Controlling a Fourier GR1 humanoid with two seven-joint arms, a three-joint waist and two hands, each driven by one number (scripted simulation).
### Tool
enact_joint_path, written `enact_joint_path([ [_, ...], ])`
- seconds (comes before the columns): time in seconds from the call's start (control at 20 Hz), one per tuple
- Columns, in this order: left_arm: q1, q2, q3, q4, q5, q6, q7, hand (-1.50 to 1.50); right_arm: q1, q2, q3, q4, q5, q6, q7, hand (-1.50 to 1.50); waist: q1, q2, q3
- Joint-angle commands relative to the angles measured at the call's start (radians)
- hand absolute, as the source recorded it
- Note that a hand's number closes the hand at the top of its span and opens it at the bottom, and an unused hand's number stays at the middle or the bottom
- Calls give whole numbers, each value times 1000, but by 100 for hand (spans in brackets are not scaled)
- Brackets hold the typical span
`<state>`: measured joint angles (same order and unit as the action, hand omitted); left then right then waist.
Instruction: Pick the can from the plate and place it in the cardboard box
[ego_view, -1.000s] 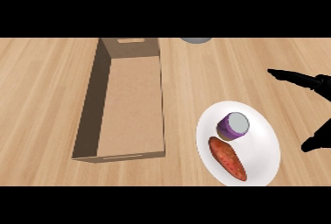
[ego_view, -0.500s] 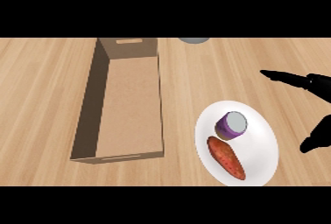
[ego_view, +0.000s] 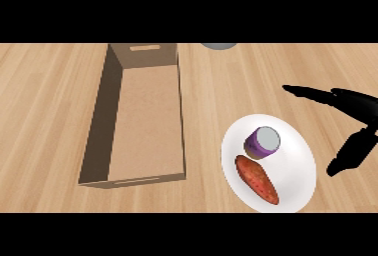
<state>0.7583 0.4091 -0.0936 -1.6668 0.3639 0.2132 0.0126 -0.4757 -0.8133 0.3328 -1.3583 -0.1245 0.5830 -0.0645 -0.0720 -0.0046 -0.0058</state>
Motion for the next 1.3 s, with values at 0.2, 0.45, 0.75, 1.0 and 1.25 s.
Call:
enact_joint_path([
  [0.2, -292, -41, 24, -178, 33, -21, -84, 0, -10, 48, 19, 1, 16, -34, 41, -150, -34, -5, 4],
  [0.45, -305, -40, 32, -167, 31, -21, -80, 0, -21, 84, 44, 8, 27, -40, 67, -150, -36, -1, 4],
  [0.75, -283, -61, 17, -170, 23, -30, -108, 0, -8, 103, 67, 10, 60, -65, 89, -150, -39, -6, 5],
  [1.0, -296, -50, 38, -159, 22, -28, -102, 0, -14, 115, 85, 15, 95, -83, 101, -150, -50, -4, 6],
  [1.25, -282, -47, 40, -171, 26, -36, -97, 0, -32, 154, 100, 14, 104, -101, 130, -150, -43, -6, 6],
])
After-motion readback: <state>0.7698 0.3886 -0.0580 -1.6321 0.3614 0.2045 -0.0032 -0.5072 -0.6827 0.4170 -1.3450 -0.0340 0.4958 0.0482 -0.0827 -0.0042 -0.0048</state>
